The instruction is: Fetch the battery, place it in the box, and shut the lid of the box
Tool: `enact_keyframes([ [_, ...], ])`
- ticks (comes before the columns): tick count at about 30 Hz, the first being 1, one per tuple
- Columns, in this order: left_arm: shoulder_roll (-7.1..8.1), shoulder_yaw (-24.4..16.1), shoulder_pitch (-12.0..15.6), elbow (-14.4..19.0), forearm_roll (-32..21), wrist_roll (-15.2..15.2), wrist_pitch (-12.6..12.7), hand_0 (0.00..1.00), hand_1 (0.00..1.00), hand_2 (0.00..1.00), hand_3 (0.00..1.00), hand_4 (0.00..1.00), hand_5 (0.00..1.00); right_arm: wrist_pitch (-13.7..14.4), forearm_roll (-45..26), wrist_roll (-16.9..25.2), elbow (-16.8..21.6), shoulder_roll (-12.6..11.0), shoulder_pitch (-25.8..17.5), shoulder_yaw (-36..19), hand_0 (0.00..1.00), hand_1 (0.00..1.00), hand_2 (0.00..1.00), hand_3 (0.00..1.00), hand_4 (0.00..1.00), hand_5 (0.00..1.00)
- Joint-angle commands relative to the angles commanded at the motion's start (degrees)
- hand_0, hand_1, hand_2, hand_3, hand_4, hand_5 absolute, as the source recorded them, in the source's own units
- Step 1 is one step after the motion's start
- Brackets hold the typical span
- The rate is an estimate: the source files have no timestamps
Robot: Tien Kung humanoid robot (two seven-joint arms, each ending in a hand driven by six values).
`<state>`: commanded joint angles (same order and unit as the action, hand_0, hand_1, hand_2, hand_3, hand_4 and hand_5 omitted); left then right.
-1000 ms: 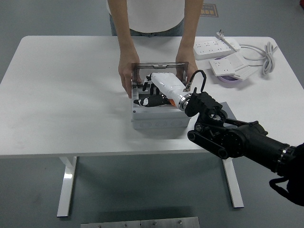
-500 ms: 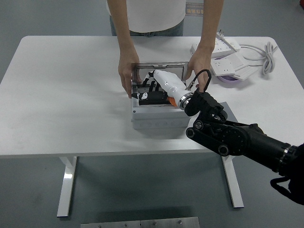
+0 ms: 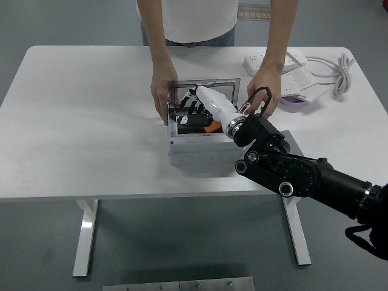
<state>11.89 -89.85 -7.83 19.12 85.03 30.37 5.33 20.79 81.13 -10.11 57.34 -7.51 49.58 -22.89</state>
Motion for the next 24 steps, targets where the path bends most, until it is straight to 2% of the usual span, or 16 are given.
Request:
enact_keyframes([
  [8, -0.05, 0.2, 0.2, 0.1, -0.4, 0.1, 0.2, 0.548, 0.721, 0.673, 0.596, 0.697, 0.199, -1.1, 2.2, -3.8, 5.8, -1.7, 0.3, -3.3, 0.159, 0.28, 0.374, 0.479, 0.762, 0.38],
  [13, -0.04, 0.0, 0.1, 0.1, -0.2, 0.1, 0.2, 0.549, 0.722, 0.673, 0.597, 0.699, 0.198, -1.2, 2.9, -4.0, 7.2, -2.4, 0.9, -5.5, 0.156, 0.281, 0.375, 0.475, 0.756, 0.395],
  [17, -0.03, -0.3, -0.3, 0.1, 0.3, 0.2, 0.0, 0.549, 0.722, 0.673, 0.597, 0.699, 0.198, -0.6, 2.9, -2.1, 5.8, -2.8, 1.9, -7.1, 0.156, 0.281, 0.375, 0.475, 0.756, 0.395],
  [24, -0.19, -1.0, -0.8, 0.1, 1.6, 0.2, -0.4, 0.548, 0.722, 0.673, 0.597, 0.699, 0.198, 0.3, 4.4, 1.1, 0.4, -3.1, 4.1, -8.3, 0.155, 0.283, 0.375, 0.468, 0.755, 0.394],
])
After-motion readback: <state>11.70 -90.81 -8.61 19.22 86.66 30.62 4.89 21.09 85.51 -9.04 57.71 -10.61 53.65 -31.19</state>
